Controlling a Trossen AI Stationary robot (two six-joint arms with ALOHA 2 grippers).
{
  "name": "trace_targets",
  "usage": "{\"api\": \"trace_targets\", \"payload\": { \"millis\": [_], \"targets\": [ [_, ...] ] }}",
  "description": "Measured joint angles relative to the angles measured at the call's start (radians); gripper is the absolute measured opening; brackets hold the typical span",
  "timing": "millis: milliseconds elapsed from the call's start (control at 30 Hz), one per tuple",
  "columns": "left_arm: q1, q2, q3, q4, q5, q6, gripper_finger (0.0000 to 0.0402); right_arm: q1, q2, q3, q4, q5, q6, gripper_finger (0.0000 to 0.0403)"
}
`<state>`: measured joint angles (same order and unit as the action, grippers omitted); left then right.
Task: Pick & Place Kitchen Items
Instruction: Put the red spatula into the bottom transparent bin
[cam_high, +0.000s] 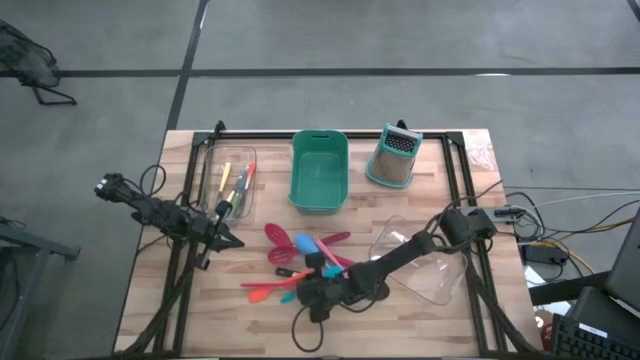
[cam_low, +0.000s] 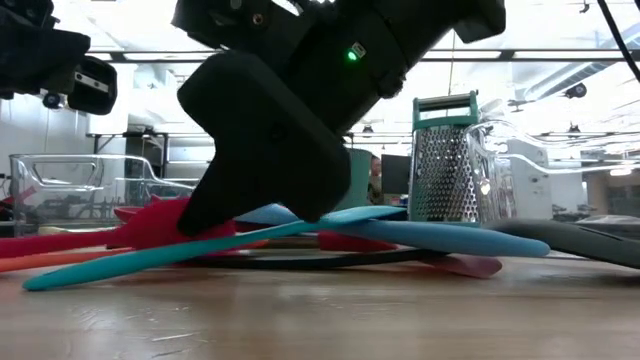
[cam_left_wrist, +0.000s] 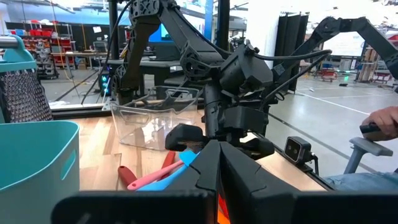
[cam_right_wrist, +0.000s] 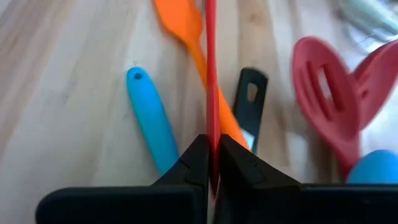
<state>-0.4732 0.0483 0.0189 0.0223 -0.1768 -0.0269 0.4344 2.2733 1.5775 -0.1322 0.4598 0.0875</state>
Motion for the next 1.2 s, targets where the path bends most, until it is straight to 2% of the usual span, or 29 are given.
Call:
{"api": "trace_targets", "payload": {
  "millis": [333,600,867,1200],
  "targets": [
    [0.000,0.000,0.000,0.000,0.000,0.000,0.0016,0.016,-0.050,0.026,-0.028,0.066,-0.020,0.0015],
    [0.000,0.001,0.000,0.000,0.001,0.000,0.0013,0.063,-0.145,0.026,-0.157,0.219,0.018,0.0014],
    [0.000,0.001,0.000,0.001,0.000,0.000,0.0012,0.142,-0.232,0.026,-0.452,0.434,0.257,0.0014],
    [0.000,0.002,-0.001,0.001,0.000,0.000,0.0012,0.273,-0.328,0.026,-0.868,0.453,0.639,0.0017]
  ]
}}
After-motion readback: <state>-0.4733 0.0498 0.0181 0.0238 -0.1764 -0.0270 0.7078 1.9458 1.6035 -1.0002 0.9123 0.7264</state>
